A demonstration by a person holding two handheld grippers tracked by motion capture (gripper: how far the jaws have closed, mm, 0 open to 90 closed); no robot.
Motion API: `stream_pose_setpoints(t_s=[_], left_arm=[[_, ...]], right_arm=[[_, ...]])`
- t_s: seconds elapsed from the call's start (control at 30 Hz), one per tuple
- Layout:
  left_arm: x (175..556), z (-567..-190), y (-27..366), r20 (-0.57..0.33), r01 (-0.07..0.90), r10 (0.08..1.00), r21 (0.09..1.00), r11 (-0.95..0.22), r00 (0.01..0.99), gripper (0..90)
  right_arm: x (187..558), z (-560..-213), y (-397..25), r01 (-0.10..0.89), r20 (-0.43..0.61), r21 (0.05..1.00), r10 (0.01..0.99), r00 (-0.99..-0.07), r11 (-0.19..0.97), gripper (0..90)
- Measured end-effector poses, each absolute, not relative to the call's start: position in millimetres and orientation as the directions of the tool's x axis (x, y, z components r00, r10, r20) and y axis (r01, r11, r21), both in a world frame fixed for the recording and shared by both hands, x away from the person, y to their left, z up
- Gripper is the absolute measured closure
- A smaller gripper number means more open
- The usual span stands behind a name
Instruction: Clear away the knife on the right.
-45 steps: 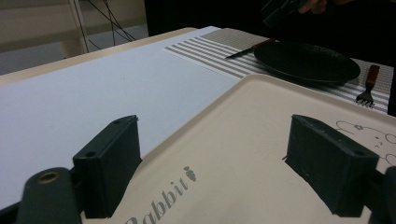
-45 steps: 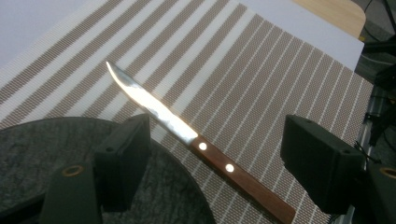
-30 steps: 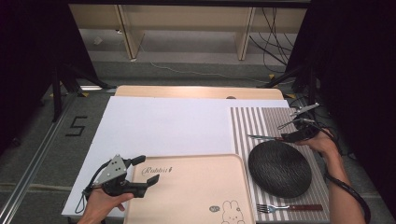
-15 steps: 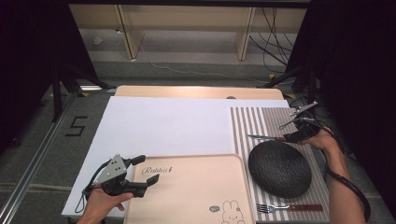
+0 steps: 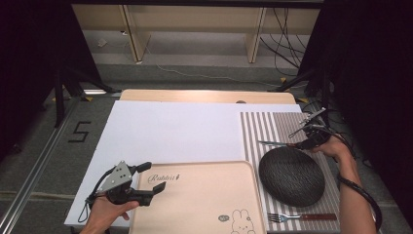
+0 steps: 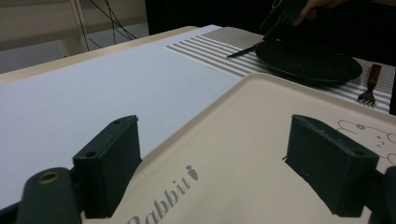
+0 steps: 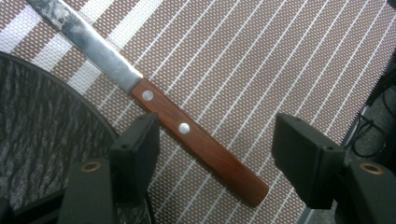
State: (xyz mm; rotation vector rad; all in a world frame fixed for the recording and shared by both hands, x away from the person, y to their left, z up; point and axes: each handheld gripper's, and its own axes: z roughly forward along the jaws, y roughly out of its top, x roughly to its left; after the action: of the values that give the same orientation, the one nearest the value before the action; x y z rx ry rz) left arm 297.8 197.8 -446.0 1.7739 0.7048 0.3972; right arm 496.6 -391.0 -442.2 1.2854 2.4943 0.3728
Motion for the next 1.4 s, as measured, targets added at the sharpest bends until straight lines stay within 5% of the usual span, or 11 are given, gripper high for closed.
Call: stream_pose_setpoints(t_s=[1.4], left_arm=[[299.2, -445.9, 199.2, -0.084, 0.265, 0.645, 0.946, -0.189, 0.759, 17.1]], right_arm=[[508.4, -451.5, -384.6, 0.718, -0.165, 0.256, 0.761, -0.628, 0.648, 44.4]])
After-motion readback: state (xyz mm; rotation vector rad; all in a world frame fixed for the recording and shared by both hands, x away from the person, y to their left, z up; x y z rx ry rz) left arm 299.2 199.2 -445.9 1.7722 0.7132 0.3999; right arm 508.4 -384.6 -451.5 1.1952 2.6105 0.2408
